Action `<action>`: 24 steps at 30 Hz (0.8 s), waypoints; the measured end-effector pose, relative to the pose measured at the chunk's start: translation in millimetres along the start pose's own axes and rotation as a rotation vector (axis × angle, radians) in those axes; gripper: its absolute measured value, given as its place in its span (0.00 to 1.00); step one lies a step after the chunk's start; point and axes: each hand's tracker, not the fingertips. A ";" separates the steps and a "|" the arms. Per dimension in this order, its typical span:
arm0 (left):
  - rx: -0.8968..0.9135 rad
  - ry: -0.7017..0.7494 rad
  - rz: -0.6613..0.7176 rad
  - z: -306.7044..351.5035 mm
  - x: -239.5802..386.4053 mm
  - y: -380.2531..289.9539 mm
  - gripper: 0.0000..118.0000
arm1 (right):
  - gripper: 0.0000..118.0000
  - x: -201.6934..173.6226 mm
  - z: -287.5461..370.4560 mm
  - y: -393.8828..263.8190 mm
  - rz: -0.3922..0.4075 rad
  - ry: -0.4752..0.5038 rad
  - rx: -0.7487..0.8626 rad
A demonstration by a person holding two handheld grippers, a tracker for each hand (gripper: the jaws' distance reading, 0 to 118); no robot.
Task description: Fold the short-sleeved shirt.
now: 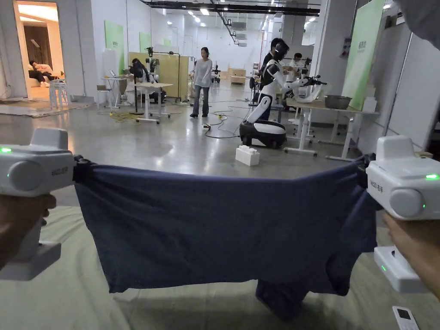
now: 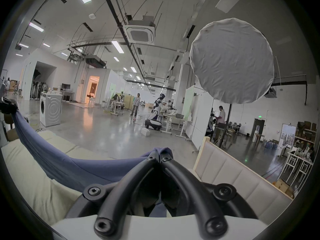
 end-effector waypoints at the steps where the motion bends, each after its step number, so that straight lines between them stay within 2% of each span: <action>1: -0.001 -0.001 0.001 6.0 0.1 -12.7 0.04 | 0.00 0.2 10.3 -8.8 0.016 0.007 -0.014; 10: -0.106 -0.049 0.036 81.2 -2.6 -121.1 0.04 | 0.00 -3.9 113.3 -102.0 0.050 0.074 -0.099; 14: -0.155 -0.054 0.056 114.0 -9.2 -167.3 0.04 | 0.00 -6.6 156.4 -139.3 0.007 0.105 -0.196; 18: -0.210 -0.044 0.099 148.3 -14.1 -208.4 0.04 | 0.00 -11.6 194.4 -170.2 0.030 0.118 -0.267; 22: -0.302 -0.040 0.085 173.1 -17.9 -251.8 0.04 | 0.00 -17.3 232.3 -200.1 0.005 0.143 -0.386; 24: -0.365 -0.038 0.096 175.9 -25.6 -279.6 0.04 | 0.00 -21.9 248.6 -215.9 0.035 0.149 -0.440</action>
